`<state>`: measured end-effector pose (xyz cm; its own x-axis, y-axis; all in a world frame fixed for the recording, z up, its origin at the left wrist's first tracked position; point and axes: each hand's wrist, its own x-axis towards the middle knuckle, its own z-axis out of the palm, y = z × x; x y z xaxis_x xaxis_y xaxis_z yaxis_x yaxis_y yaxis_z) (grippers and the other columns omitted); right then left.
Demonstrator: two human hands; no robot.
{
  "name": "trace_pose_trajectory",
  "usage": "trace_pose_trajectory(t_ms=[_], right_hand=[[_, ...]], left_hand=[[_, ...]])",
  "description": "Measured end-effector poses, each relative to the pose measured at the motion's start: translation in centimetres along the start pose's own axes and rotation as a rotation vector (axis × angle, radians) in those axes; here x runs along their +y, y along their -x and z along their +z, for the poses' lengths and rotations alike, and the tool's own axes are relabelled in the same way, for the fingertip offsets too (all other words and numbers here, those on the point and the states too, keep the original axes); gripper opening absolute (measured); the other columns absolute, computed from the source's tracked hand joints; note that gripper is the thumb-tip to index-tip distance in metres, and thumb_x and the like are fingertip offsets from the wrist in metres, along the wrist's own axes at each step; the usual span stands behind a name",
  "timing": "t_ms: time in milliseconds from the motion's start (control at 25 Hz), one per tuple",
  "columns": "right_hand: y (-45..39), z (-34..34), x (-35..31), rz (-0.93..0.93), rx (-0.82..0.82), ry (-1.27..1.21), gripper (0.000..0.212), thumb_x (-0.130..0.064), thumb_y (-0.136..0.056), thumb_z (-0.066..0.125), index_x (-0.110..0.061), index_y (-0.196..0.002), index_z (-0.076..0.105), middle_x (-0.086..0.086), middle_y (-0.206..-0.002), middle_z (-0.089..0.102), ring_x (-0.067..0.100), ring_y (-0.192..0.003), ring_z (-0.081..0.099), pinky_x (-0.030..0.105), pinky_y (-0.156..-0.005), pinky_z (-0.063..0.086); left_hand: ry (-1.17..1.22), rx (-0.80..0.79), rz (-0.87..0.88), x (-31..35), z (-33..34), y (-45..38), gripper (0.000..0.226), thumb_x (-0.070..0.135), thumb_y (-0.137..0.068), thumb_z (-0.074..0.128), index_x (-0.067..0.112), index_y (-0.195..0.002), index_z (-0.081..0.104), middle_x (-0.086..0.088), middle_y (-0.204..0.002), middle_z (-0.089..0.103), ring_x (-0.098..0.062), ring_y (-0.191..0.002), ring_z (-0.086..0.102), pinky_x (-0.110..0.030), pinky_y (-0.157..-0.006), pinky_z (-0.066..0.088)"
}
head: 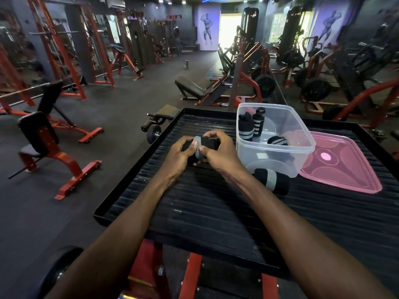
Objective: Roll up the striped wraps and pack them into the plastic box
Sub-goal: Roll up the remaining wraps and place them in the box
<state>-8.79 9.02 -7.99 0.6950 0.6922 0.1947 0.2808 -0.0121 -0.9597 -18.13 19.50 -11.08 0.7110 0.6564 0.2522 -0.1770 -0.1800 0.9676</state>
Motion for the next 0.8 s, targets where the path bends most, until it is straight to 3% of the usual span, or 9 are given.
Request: trace_pose_trajectory(t_ms=[160,280,360,440,560,680,800], right_hand=[[0.2,0.1,-0.2,0.017,-0.037,0.031,0.032,-0.033,-0.075,0.075,-0.029,-0.103,0.061,-0.008,-0.102,0.063,0.017,-0.098,0.064,0.048,-0.083,0.059],[0.2,-0.2,-0.3,-0.061,-0.022,0.125,0.026,-0.028,-0.082,0.074,-0.025,-0.105,0.062,-0.004,-0.105,0.064,0.013,-0.092,0.064,0.029,-0.081,0.057],[0.4,-0.5,-0.3,-0.123,-0.040,0.237,0.024,-0.029,-0.083,0.071,-0.025,-0.105,0.062,0.000,-0.108,0.062,0.014,-0.095,0.061,0.022,-0.077,0.050],[0.8,-0.7,-0.5,-0.156,-0.052,0.440,0.028,-0.039,-0.083,0.067,-0.028,-0.108,0.061,0.001,-0.111,0.055,0.017,-0.100,0.056,0.029,-0.082,0.046],[1.6,-1.3,-0.5,-0.169,-0.085,0.745,0.036,-0.047,-0.085,0.061,-0.026,-0.114,0.057,0.004,-0.117,0.050,0.026,-0.101,0.055,0.035,-0.081,0.045],[1.7,-1.6,-0.3,-0.196,-0.113,0.889,0.041,-0.048,-0.088,0.057,-0.023,-0.120,0.051,0.009,-0.122,0.050,0.033,-0.106,0.057,0.038,-0.076,0.042],[1.8,-1.6,-0.6,-0.215,-0.131,0.942,0.053,-0.044,-0.088,0.059,-0.021,-0.132,0.041,0.012,-0.126,0.050,0.037,-0.109,0.057,0.045,-0.079,0.048]], left_hand=[[-0.079,0.036,0.083,-0.2,-0.3,-0.1,0.013,0.032,-0.092,0.059,0.026,-0.101,0.065,0.002,-0.097,0.069,-0.008,-0.089,0.066,-0.024,-0.079,0.052],[-0.008,0.022,0.045,-0.2,-0.3,-0.1,0.018,0.032,-0.091,0.058,0.019,-0.100,0.066,0.001,-0.091,0.070,-0.011,-0.083,0.066,-0.026,-0.075,0.054],[-0.133,0.003,0.066,-0.3,-0.2,0.1,0.026,0.036,-0.097,0.052,0.014,-0.101,0.066,0.003,-0.089,0.068,-0.009,-0.081,0.064,-0.026,-0.077,0.051],[-0.363,0.005,0.080,-0.6,-0.2,0.4,0.031,0.039,-0.103,0.046,0.015,-0.104,0.065,0.005,-0.090,0.067,-0.010,-0.084,0.063,-0.029,-0.081,0.048],[-0.561,0.014,0.096,-0.9,-0.2,0.8,0.017,0.025,-0.106,0.048,0.015,-0.105,0.063,0.007,-0.090,0.068,-0.003,-0.080,0.062,-0.020,-0.072,0.045],[-0.736,-0.052,0.144,-1.3,-0.2,0.5,0.016,0.020,-0.105,0.049,0.015,-0.109,0.063,0.005,-0.094,0.067,-0.010,-0.083,0.061,-0.024,-0.073,0.042],[-0.771,-0.057,0.138,-1.7,-0.2,0.3,0.017,0.017,-0.105,0.048,0.014,-0.113,0.062,0.003,-0.095,0.067,-0.009,-0.080,0.060,-0.022,-0.069,0.041]])
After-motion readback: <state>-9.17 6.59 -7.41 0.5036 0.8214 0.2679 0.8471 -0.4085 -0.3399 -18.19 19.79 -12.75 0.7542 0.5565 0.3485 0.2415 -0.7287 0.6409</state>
